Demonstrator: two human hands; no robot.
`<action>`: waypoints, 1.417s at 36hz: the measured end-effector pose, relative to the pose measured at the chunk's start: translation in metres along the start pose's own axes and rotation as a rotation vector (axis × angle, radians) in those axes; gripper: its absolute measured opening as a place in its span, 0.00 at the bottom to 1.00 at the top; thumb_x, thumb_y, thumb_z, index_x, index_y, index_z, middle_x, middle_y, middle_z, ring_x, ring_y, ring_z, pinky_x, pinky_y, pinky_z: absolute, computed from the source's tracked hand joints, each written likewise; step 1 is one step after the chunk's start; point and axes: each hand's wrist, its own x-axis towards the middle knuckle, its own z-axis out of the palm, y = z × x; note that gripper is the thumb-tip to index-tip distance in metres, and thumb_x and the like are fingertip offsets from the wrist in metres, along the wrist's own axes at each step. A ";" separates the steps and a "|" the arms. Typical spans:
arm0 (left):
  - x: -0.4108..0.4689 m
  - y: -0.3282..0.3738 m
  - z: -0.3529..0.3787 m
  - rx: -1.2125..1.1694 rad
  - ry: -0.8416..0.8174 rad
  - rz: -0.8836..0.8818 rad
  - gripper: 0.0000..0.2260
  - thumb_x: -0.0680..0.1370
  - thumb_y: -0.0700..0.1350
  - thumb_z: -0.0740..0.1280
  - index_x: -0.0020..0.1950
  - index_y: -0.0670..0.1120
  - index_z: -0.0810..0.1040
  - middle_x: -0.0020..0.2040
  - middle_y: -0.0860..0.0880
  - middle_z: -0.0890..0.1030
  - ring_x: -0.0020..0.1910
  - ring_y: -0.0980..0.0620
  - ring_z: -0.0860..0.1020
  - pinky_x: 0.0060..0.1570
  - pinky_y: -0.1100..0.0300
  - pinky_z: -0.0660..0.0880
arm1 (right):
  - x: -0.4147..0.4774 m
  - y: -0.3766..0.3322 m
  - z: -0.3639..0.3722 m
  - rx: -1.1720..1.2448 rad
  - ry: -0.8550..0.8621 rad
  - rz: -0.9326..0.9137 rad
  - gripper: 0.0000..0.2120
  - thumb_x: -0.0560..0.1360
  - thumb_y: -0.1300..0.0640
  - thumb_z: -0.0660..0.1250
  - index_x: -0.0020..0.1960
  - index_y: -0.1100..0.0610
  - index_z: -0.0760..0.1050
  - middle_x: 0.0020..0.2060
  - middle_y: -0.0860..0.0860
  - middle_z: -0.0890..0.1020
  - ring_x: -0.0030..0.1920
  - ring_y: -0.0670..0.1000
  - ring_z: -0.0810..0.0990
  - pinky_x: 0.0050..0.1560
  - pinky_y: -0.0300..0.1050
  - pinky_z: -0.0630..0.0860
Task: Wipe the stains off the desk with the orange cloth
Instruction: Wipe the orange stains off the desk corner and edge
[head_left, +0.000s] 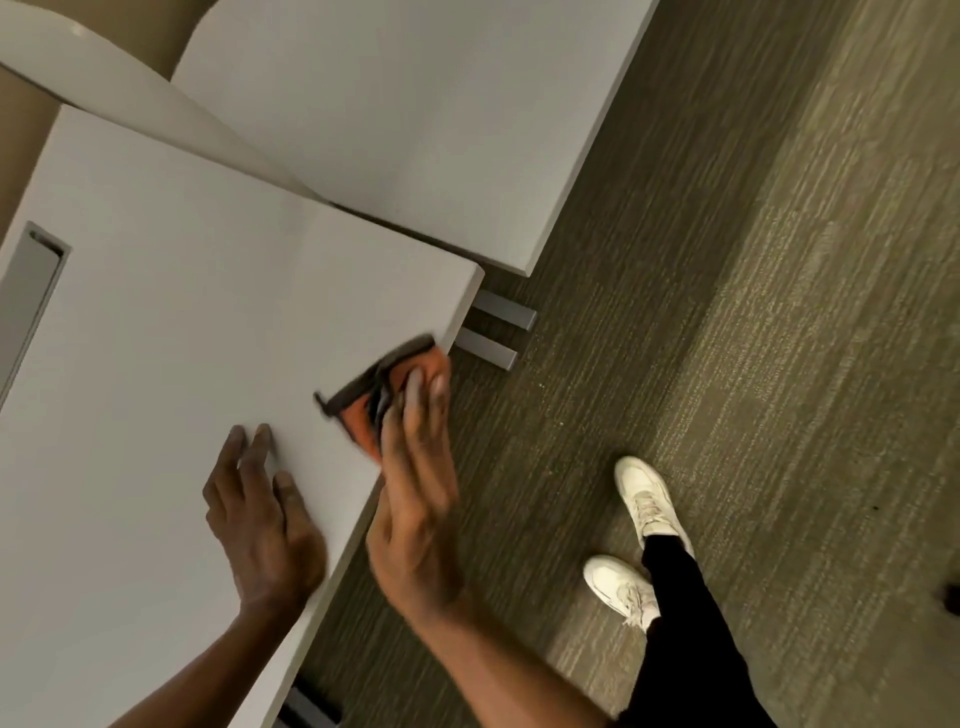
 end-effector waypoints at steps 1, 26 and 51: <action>0.000 0.000 0.000 0.001 0.003 -0.003 0.24 0.87 0.49 0.53 0.84 0.49 0.66 0.85 0.46 0.63 0.84 0.42 0.61 0.79 0.42 0.58 | -0.009 0.000 0.002 -0.008 -0.021 -0.016 0.23 0.88 0.63 0.51 0.83 0.62 0.62 0.85 0.58 0.57 0.86 0.61 0.52 0.83 0.63 0.62; 0.003 -0.005 0.001 -0.009 -0.025 -0.011 0.25 0.86 0.50 0.53 0.84 0.49 0.65 0.86 0.45 0.62 0.84 0.41 0.60 0.78 0.37 0.60 | -0.006 -0.009 -0.004 -0.249 -0.064 -0.141 0.22 0.88 0.64 0.50 0.80 0.63 0.67 0.83 0.58 0.64 0.86 0.60 0.57 0.82 0.62 0.65; 0.002 -0.006 -0.005 -0.051 -0.080 -0.020 0.24 0.88 0.53 0.53 0.85 0.52 0.64 0.88 0.49 0.58 0.86 0.42 0.58 0.77 0.35 0.65 | 0.050 0.018 -0.038 -0.576 -0.211 -0.384 0.25 0.84 0.70 0.56 0.81 0.60 0.67 0.83 0.58 0.66 0.85 0.61 0.58 0.81 0.64 0.65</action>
